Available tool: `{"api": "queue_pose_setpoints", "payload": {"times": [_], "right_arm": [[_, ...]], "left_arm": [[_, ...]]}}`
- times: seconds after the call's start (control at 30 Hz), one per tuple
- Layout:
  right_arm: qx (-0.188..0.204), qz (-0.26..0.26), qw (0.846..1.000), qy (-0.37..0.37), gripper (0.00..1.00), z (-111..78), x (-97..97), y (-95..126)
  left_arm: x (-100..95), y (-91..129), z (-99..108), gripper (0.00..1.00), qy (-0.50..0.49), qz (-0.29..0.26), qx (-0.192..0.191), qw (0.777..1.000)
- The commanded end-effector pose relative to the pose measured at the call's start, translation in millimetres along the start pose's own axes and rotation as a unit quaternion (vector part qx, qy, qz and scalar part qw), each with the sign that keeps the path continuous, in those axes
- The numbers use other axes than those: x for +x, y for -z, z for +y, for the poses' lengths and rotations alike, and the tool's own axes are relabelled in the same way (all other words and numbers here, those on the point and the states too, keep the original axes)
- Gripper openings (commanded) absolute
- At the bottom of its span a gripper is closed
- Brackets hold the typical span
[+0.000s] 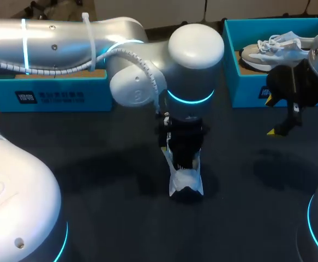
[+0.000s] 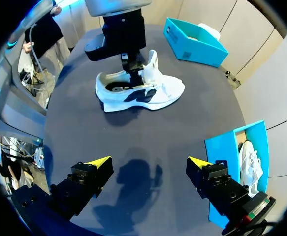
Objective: Take the shoe out of the shoebox, open the shoe tongue, remove and reinsert the insole, then place the shoe into the shoebox
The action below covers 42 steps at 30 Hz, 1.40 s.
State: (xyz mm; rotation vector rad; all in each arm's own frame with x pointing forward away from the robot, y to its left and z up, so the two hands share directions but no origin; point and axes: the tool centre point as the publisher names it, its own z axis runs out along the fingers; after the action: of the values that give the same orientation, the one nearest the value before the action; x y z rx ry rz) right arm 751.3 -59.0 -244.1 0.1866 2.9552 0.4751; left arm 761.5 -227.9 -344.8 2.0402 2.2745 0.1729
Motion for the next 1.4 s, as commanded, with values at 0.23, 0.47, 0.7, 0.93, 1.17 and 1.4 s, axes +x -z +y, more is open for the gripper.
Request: {"api": "queue_pose_setpoints", "payload": {"times": [0.23,0.47,0.7,0.93,1.17,1.4], "right_arm": [[0.001,0.0,1.0,0.0,1.0,-0.1,0.6,-1],[0.001,0.0,1.0,0.0,1.0,-0.1,0.6,-1],[0.001,0.0,1.0,0.0,1.0,-0.1,0.6,-1],[0.001,0.0,1.0,0.0,1.0,-0.1,0.6,-1],[0.001,0.0,1.0,0.0,1.0,-0.1,0.6,-1],[0.001,0.0,1.0,0.0,1.0,-0.1,0.6,-1]], "left_arm": [[-0.3,1,5,1.0,-0.011,0.001,0.006,1.0],[-0.9,5,16,1.0,-0.022,0.001,0.013,1.0],[-1.4,16,34,1.0,-0.034,0.001,0.009,0.999],[0.5,24,59,1.0,-0.034,-0.006,0.008,0.999],[1.8,27,87,1.0,-0.031,-0.007,-0.004,1.0],[2.7,30,97,0.88,-0.035,-0.013,-0.004,0.999]]}}
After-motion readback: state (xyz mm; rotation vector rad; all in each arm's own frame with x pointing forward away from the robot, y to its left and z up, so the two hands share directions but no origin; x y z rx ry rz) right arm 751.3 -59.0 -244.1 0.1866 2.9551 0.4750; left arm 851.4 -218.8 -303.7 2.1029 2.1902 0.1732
